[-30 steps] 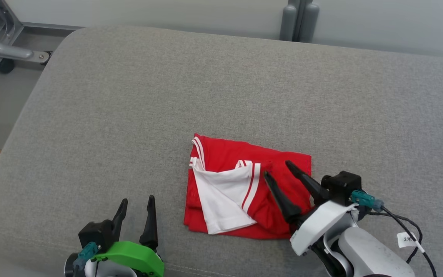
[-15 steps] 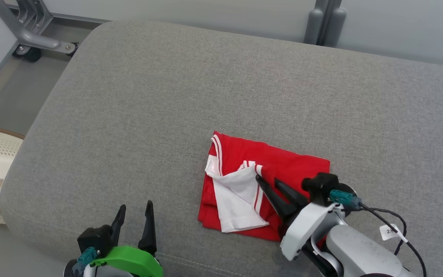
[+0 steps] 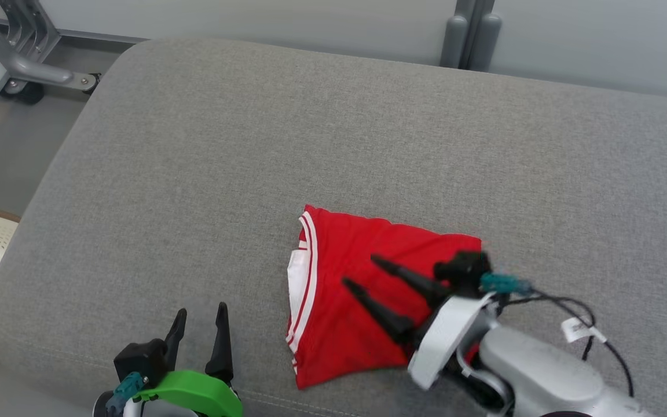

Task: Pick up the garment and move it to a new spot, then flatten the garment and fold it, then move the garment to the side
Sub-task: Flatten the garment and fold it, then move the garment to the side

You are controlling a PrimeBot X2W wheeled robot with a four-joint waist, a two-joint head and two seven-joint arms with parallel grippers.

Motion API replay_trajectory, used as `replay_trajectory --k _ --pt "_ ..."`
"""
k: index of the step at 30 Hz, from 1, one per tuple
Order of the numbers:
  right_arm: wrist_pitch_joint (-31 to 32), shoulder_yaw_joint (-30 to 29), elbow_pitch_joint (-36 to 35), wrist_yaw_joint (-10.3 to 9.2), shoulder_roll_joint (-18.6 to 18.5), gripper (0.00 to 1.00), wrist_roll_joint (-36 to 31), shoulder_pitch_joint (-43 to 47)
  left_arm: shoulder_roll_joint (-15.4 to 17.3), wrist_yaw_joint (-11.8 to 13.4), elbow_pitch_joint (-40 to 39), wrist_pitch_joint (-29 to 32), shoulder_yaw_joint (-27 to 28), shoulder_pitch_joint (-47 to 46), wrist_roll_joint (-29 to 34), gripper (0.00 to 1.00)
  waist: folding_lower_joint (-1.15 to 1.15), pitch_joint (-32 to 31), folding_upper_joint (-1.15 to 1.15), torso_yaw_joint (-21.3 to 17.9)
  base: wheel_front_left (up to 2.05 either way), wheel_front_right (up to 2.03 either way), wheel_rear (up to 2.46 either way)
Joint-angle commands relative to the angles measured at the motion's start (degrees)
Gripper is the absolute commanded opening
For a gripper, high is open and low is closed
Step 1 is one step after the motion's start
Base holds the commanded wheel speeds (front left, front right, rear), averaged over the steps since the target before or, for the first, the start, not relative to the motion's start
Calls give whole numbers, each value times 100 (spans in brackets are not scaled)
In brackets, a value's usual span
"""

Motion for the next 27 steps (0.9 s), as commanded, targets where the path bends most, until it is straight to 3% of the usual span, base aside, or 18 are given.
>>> replay_trajectory --k 1,6,10,19,25,26,27 --pt "-42 -237 5 -6 -84 100 -79 2 19 16 -11 5 8 -5 34 100 0 -8 0 -36 0 0 0" --pt "-32 -2098 457 -5 -9 100 -919 663 19 23 -34 5 45 35 61 100 0 -12 0 -127 0 0 0" --pt "-33 -2873 835 -4 228 100 -1481 1078 20 10 -40 5 35 10 88 100 0 18 0 -139 0 0 0" --pt "-34 -3540 1649 -4 646 100 -2023 1418 19 5 -48 5 -10 -72 72 100 0 95 0 -42 0 0 0" --pt "-20 -3444 1979 -4 914 100 -2068 1338 19 12 -53 5 -18 -68 98 100 0 94 0 8 0 0 0" --pt "-20 -3369 2052 -4 944 74 -2046 1331 19 19 -60 5 -30 -77 94 100 0 92 0 13 0 0 0" --pt "-19 -3308 2137 -4 961 28 -2018 1319 19 12 -65 5 -38 -91 107 100 0 91 0 17 0 0 0"
